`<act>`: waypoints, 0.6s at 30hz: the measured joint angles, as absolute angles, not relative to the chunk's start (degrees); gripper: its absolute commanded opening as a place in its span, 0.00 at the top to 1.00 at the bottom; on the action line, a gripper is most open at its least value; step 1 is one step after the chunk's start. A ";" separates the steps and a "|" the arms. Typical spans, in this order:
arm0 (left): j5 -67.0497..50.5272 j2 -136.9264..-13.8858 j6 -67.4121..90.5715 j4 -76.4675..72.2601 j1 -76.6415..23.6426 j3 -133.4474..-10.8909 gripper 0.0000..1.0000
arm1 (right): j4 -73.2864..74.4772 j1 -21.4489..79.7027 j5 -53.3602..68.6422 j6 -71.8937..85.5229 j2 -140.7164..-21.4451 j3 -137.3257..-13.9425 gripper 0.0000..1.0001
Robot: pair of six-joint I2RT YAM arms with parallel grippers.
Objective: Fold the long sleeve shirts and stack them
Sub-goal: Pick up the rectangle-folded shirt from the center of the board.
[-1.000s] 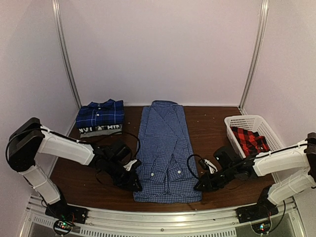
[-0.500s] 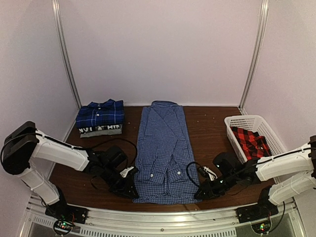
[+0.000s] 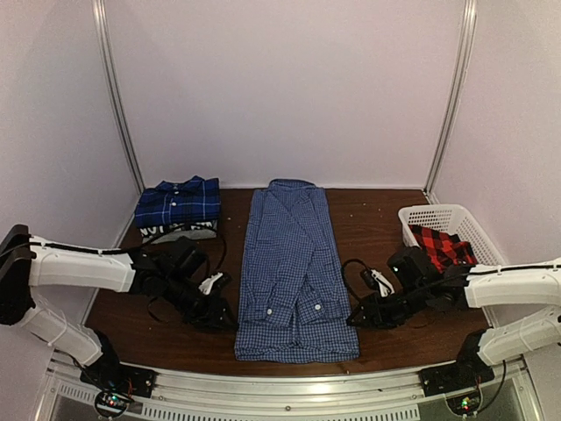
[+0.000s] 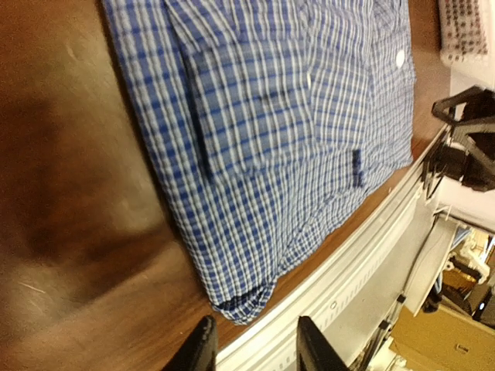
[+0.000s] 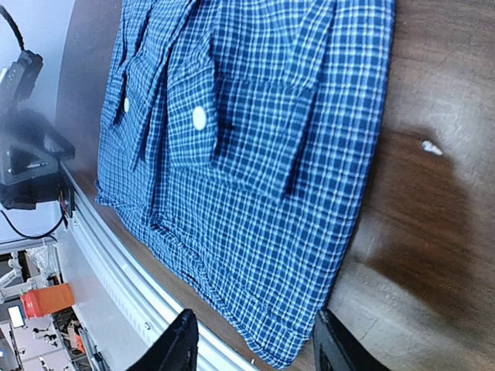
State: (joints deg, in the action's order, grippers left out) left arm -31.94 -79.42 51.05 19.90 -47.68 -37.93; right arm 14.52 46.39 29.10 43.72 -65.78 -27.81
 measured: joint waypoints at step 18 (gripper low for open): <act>-33.54 -90.26 50.85 4.97 -38.54 -36.99 0.54 | -3.57 37.34 33.71 45.76 -75.81 -22.44 0.46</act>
State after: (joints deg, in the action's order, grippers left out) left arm -33.54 -90.26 50.85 4.97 -38.54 -36.99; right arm -3.57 37.34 33.71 45.76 -75.81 -22.44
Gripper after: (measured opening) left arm 0.461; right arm 0.538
